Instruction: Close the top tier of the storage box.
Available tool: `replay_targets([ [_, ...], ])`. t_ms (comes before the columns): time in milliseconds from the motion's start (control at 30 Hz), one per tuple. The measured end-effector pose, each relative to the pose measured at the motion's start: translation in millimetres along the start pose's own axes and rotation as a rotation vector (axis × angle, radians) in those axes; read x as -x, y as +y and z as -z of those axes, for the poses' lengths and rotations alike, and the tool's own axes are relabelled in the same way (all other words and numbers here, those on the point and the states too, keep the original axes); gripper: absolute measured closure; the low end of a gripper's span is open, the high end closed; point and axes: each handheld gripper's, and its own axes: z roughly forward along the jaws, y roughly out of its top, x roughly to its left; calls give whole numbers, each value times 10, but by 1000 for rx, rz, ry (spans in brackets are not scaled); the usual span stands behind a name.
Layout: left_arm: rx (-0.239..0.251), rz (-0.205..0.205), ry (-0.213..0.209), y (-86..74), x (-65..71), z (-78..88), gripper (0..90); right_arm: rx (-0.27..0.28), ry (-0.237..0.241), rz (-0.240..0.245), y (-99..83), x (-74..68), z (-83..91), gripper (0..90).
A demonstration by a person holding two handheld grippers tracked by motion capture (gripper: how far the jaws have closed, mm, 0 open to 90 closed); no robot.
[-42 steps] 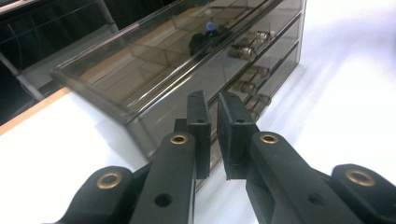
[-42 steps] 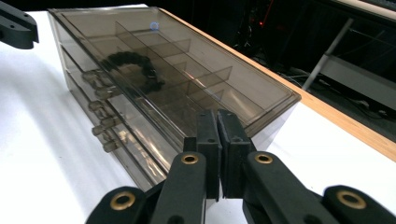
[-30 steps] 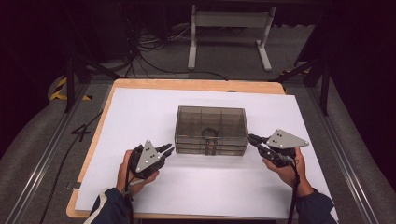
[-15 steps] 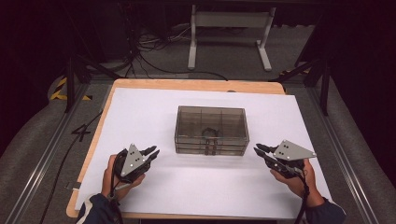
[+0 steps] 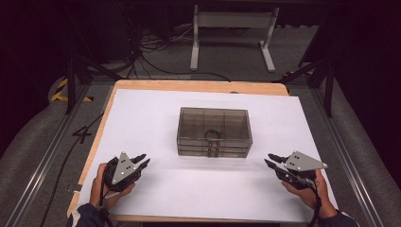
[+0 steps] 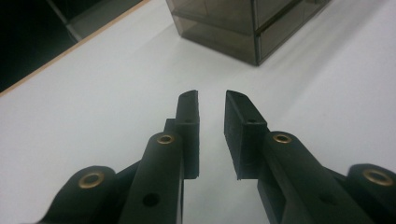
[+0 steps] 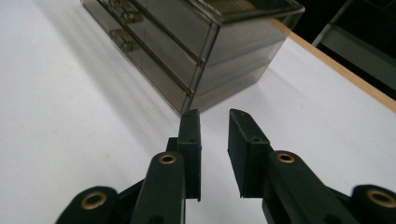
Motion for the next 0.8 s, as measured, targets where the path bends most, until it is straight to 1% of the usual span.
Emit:
replay_targets([
  [33, -9, -2, 1, -24, -10, 13, 751, -2, 2, -5, -18, 1, 4, 739],
  [100, -16, 9, 6, -59, -18, 24, 736, -10, 3, -5, -63, 9, 21, 722],
  [167, -38, 2, 8, -106, -35, 32, 712, -21, 1, -18, -118, 19, 35, 681],
  [233, -50, 10, 7, -149, -41, 36, 701, -29, 1, -23, -162, 26, 47, 664],
  [333, -70, 11, 10, -197, -57, 52, 678, -37, 0, -36, -246, 40, 70, 620],
  [367, -73, 22, 11, -213, -62, 59, 661, -43, -2, -41, -278, 43, 83, 600],
  [400, -75, 23, 5, -221, -70, 64, 647, -45, -8, -48, -317, 53, 95, 576],
  [467, -82, 27, 5, -246, -74, 80, 620, -49, -12, -68, -383, 72, 119, 561],
  [500, -82, 27, 5, -246, -74, 80, 600, -49, -12, -68, -383, 72, 119, 561],
  [533, -86, 32, 1, -260, -80, 92, 600, -48, -20, -77, -422, 82, 137, 548],
  [600, -88, 44, 11, -284, -85, 104, 540, -53, -33, -89, -491, 98, 160, 518],
  [633, -86, 49, 1, -298, -91, 110, 517, -54, -31, -93, -520, 106, 173, 511],
  [700, -96, 48, 6, -325, -112, 128, 481, -55, -40, -105, -579, 124, 202, 490],
  [733, -96, 59, -8, -341, -119, 134, 461, -53, -44, -120, -615, 134, 222, 474],
  [767, -96, 59, -8, -351, -124, 141, 450, -50, -44, -129, -645, 143, 236, 460],
  [800, -101, 59, 4, -368, -129, 151, 429, -50, -47, -132, -667, 148, 246, 449],
])
